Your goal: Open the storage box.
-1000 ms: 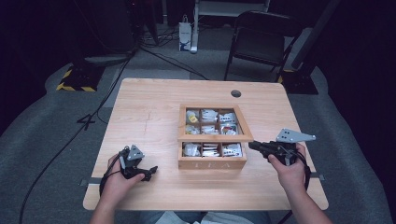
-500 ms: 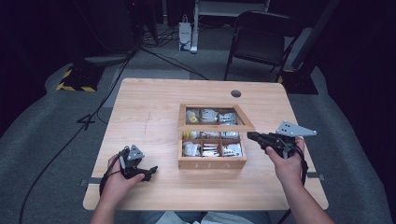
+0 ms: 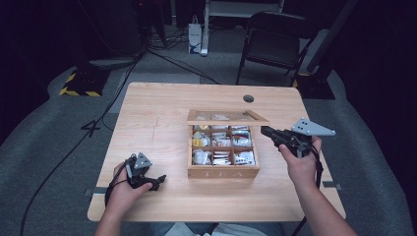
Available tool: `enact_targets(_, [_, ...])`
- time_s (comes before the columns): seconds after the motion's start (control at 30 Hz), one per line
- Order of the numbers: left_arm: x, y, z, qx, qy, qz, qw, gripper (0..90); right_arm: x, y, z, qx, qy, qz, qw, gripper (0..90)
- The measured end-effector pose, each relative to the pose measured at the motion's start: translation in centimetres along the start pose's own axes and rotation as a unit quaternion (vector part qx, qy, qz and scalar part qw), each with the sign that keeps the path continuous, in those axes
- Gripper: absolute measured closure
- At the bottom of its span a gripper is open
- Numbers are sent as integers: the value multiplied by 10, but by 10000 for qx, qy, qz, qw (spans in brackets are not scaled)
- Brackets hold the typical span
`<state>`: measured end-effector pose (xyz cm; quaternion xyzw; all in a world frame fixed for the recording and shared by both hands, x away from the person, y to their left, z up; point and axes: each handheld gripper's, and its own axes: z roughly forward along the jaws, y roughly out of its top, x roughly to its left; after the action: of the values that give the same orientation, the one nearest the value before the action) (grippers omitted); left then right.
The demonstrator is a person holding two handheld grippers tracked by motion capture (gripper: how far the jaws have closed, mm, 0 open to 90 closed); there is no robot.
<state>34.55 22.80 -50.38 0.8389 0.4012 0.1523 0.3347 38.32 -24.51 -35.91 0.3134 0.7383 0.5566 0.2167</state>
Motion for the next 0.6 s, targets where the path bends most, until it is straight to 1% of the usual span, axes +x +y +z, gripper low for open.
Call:
enact_targets(0.07, [0,0,0,3,5,1,10000,117,0,2,0,5,-18,17,10000,900])
enact_targets(0.27, [0,0,0,-1,2,-2,10000,117,-3,11,4,-46,-90,-39,9999,900])
enact_targets(0.3, [0,0,0,1,1,-5,10000,117,-4,12,4,-45,-108,-15,9999,900])
enact_targets(0.53, [2,1,0,8,-43,-26,10000,121,-9,22,8,-39,-103,-10,9999,900])
enact_targets(0.57, [3,1,0,-1,-26,0,10000,121,-9,22,8,-39,-103,-10,9999,900])
enact_targets(0.6, [3,1,1,9,-48,-1,10000,121,-11,25,9,-16,-119,-55,9999,900])
